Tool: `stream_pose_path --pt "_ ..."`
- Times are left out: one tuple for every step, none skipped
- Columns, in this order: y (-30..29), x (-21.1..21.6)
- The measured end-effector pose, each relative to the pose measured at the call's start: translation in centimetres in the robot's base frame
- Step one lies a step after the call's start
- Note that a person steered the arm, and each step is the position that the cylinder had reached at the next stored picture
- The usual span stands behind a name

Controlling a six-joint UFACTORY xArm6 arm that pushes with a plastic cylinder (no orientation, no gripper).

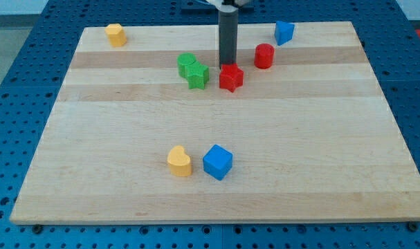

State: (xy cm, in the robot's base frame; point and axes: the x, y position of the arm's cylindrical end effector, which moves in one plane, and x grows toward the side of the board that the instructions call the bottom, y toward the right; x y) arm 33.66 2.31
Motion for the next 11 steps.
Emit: stream_pose_path --pt "4.7 0.6" --pt "9.5 0.6" --pt "10.7 -0.4" --pt "10.1 -2.2" --pt "8.5 -2.7" --pt "6.3 -2.2" --pt "4.7 -2.3" --pt "3.7 -3.0" --pt "2.9 -3.5" --pt "1.6 -3.5" --pt "0.6 -3.5"
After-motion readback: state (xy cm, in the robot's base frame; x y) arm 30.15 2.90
